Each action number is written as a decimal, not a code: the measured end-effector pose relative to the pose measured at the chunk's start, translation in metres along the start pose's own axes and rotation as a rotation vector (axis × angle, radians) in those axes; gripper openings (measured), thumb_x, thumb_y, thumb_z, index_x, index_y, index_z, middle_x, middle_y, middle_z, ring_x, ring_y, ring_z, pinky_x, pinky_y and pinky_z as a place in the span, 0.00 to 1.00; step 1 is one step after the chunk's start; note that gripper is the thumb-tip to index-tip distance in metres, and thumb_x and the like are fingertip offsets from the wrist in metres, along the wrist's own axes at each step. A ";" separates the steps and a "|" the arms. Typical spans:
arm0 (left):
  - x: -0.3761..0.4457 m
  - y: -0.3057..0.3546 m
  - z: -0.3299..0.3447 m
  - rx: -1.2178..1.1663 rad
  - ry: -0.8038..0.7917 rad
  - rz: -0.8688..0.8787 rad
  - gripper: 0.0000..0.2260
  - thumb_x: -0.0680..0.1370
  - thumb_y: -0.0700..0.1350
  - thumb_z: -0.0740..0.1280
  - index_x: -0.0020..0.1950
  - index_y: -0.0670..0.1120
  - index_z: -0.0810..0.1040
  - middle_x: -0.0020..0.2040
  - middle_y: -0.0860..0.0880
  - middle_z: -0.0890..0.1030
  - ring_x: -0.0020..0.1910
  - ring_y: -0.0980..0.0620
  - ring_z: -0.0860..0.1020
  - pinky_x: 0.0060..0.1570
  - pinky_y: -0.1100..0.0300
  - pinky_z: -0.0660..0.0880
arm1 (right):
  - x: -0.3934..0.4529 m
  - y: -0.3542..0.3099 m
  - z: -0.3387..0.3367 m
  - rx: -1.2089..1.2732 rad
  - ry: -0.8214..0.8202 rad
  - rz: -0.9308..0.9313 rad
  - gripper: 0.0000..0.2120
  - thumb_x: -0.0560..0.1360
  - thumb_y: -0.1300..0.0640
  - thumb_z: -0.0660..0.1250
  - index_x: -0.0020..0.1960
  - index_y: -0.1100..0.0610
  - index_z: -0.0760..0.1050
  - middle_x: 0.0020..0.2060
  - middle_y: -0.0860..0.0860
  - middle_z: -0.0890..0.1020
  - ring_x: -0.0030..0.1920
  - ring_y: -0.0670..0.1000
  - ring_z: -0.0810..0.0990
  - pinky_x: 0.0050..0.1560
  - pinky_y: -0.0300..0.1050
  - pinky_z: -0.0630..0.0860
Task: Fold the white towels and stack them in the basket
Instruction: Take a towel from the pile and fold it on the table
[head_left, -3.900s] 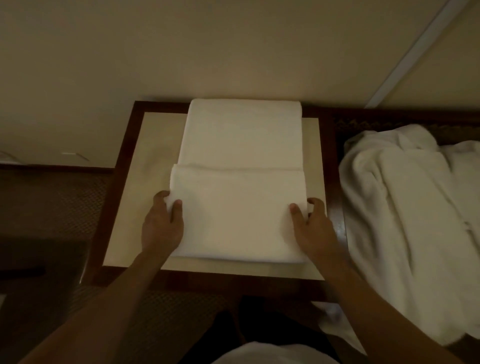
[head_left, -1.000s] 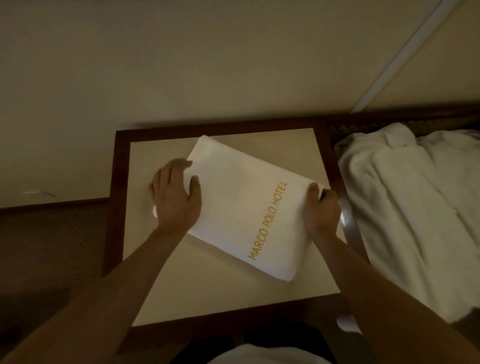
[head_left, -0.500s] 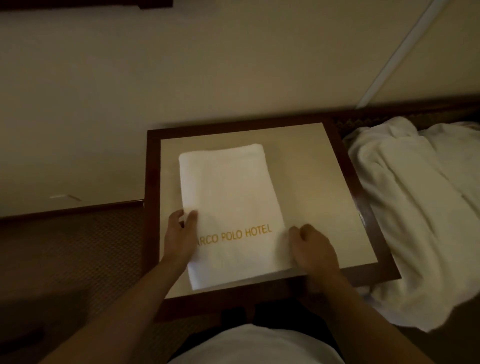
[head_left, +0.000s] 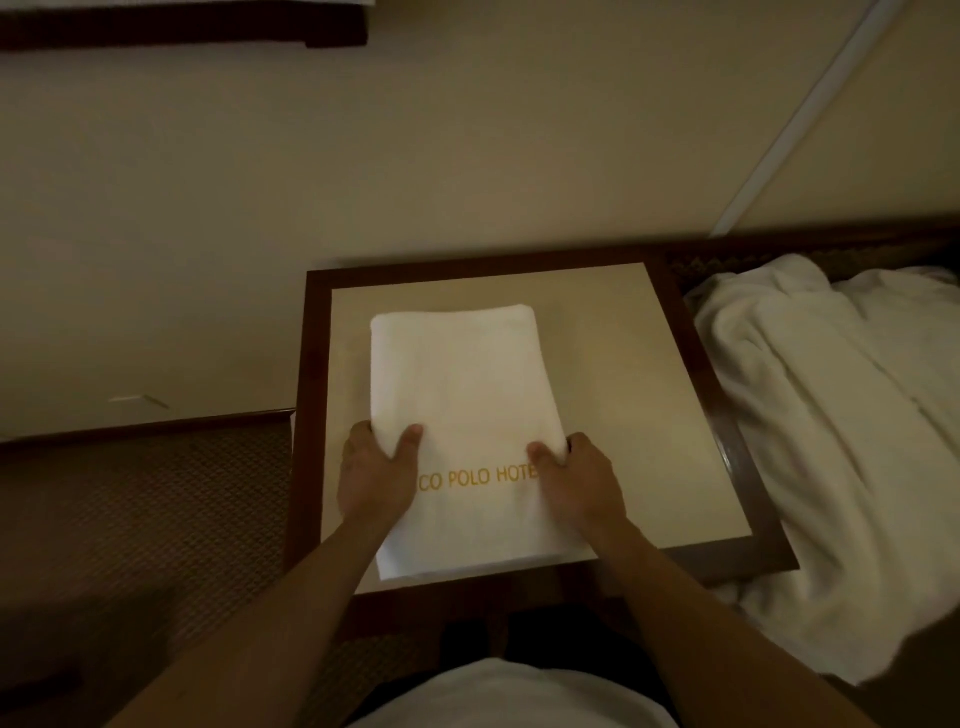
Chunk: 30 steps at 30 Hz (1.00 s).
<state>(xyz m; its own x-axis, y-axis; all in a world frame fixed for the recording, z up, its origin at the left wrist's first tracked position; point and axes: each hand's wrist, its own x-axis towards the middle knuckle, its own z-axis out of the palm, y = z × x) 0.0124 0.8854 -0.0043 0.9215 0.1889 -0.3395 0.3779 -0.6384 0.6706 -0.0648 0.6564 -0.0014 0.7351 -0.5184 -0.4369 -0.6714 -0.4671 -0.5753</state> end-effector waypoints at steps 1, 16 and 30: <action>0.001 0.000 -0.001 0.017 -0.002 0.000 0.36 0.73 0.71 0.66 0.72 0.50 0.65 0.65 0.48 0.75 0.61 0.44 0.77 0.58 0.42 0.77 | 0.003 -0.001 0.001 0.002 0.005 0.010 0.24 0.73 0.34 0.66 0.53 0.55 0.72 0.49 0.51 0.79 0.47 0.53 0.80 0.49 0.51 0.79; 0.030 0.011 -0.008 -0.311 -0.240 -0.153 0.29 0.68 0.58 0.80 0.64 0.48 0.76 0.55 0.50 0.83 0.50 0.48 0.83 0.48 0.50 0.82 | 0.035 -0.041 -0.010 0.238 -0.208 0.159 0.28 0.67 0.37 0.77 0.56 0.58 0.81 0.50 0.53 0.84 0.51 0.55 0.83 0.56 0.52 0.81; 0.014 -0.017 -0.016 -0.366 -0.451 -0.104 0.42 0.58 0.65 0.82 0.67 0.51 0.74 0.57 0.50 0.84 0.51 0.47 0.85 0.47 0.45 0.84 | -0.004 -0.014 -0.010 0.375 -0.295 0.242 0.21 0.66 0.45 0.80 0.50 0.58 0.79 0.46 0.51 0.83 0.46 0.52 0.83 0.47 0.46 0.82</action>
<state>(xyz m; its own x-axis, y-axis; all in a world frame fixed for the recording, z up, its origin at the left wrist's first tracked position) 0.0201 0.9107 -0.0098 0.7789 -0.1507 -0.6088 0.5445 -0.3192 0.7756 -0.0595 0.6577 0.0156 0.5946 -0.3315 -0.7325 -0.7851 -0.0430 -0.6179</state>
